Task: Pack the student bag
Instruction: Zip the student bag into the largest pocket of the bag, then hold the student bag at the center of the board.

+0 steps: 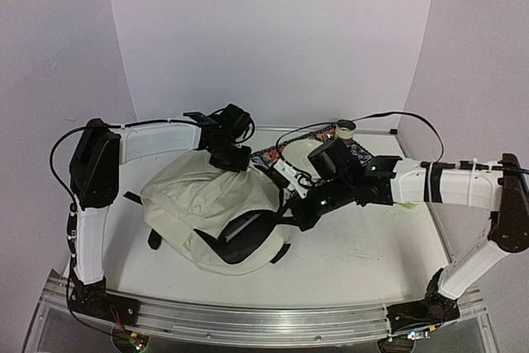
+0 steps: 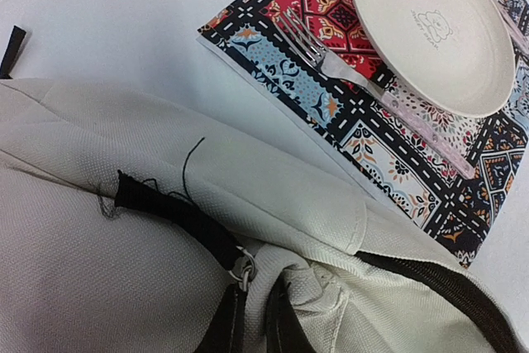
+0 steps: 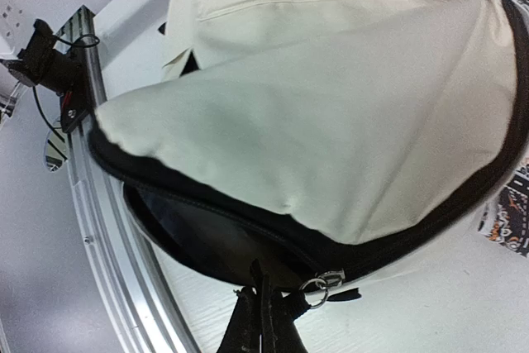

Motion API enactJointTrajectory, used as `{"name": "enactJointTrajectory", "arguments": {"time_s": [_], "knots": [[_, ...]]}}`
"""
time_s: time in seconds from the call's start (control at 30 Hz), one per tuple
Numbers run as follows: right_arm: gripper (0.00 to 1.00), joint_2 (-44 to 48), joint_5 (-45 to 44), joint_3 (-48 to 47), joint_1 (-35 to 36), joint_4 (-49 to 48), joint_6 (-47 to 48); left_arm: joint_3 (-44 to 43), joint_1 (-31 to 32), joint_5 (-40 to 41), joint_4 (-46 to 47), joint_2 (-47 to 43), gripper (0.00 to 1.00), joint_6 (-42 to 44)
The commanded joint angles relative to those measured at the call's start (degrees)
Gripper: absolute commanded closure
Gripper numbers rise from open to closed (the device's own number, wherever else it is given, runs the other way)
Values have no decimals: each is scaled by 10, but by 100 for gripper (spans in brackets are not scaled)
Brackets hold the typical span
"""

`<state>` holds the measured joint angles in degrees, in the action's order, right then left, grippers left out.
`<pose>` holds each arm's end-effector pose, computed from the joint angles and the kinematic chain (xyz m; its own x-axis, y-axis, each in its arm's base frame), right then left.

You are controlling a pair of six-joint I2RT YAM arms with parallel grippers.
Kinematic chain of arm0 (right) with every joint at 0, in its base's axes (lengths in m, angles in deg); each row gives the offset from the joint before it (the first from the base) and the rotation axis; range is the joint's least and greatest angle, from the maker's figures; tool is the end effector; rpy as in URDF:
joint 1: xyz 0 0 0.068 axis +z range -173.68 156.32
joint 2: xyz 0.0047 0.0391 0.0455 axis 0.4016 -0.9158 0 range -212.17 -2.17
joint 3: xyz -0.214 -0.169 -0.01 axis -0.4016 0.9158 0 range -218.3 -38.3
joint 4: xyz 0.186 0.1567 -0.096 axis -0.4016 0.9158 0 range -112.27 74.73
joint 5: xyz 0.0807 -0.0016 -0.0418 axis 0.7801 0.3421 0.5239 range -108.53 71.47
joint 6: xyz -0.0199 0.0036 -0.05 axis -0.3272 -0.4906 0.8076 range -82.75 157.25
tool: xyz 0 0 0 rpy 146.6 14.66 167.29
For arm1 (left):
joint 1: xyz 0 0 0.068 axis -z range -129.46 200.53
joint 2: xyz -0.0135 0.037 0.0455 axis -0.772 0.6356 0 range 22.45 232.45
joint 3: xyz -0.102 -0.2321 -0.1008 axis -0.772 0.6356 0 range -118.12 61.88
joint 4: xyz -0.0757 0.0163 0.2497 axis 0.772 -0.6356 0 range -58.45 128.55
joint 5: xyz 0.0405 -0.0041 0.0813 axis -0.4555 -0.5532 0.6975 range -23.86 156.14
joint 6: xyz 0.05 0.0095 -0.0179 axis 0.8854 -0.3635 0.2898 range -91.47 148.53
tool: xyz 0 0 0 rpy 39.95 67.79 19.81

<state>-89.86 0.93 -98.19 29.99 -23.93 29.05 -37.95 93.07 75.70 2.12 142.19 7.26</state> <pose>0.1982 0.2895 0.2687 -0.3921 -0.3061 -0.8675 -0.8899 0.3651 0.2734 0.3447 -0.3080 0.2249 -0.7889 0.2383 -0.5665 0.3356 0.9392 -0.0723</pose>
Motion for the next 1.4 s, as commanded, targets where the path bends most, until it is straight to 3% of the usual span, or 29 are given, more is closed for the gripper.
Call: {"name": "enactJointTrajectory", "arguments": {"time_s": [0.0,0.1,0.23,0.27,0.4,0.47,0.8,1.07,1.37], "knots": [[100,51,65,32,54,-15,-69,-6,-21,55,-28,34,96,-23],[100,59,39,43,56,-34,-95,7,-20,50,-19,11,92,-26],[98,54,-11,32,56,-29,-112,45,-13,32,4,-49,70,-29],[95,56,-33,26,56,-24,-117,57,-9,29,9,-72,65,-29],[67,67,-72,5,49,7,-136,88,-1,14,14,-138,54,-29],[61,69,-73,-2,39,16,-153,104,4,4,15,-170,50,-31],[42,73,-39,36,-52,-12,-267,163,105,-5,15,-267,45,-65],[38,21,-16,79,-92,-129,-374,204,221,22,13,-301,45,-131],[41,-57,43,73,-97,-230,-447,237,317,26,6,-325,47,-230]]}}
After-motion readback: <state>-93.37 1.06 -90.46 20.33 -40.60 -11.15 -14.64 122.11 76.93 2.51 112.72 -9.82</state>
